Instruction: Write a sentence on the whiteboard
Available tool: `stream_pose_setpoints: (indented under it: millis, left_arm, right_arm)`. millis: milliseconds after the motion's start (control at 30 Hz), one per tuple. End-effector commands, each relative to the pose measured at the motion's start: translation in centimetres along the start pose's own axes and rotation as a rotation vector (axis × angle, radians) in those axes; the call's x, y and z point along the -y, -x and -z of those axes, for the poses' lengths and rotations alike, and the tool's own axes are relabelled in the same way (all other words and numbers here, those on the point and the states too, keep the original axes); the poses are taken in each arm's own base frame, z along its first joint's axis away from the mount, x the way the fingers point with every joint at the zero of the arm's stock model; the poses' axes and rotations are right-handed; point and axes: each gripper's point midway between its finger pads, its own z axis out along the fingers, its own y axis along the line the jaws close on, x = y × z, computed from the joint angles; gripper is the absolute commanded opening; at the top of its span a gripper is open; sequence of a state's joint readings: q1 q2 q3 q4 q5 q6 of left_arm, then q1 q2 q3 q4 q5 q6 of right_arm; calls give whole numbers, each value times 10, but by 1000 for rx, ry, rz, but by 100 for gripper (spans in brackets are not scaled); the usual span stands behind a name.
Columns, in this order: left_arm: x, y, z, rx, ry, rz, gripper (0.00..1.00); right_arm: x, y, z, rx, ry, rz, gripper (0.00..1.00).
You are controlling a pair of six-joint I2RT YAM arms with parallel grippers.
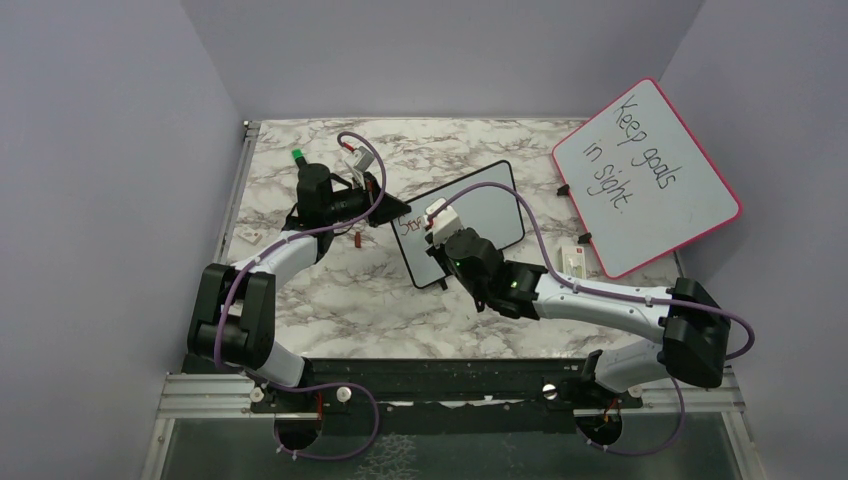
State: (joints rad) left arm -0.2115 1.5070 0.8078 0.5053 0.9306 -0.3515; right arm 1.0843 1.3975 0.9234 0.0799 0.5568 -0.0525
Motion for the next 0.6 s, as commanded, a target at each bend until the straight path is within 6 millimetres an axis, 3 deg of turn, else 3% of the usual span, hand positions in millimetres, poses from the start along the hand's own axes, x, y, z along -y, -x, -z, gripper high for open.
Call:
stream_pose_setpoints:
  millis: [0, 567]
  left_arm:
    - [-18, -30, -1, -71, 77, 67, 0]
    - [-18, -30, -2, -73, 71, 66, 0]
  right_arm:
    - [13, -15, 3, -43, -53, 17, 1]
    - [24, 1, -3, 31, -99, -30, 1]
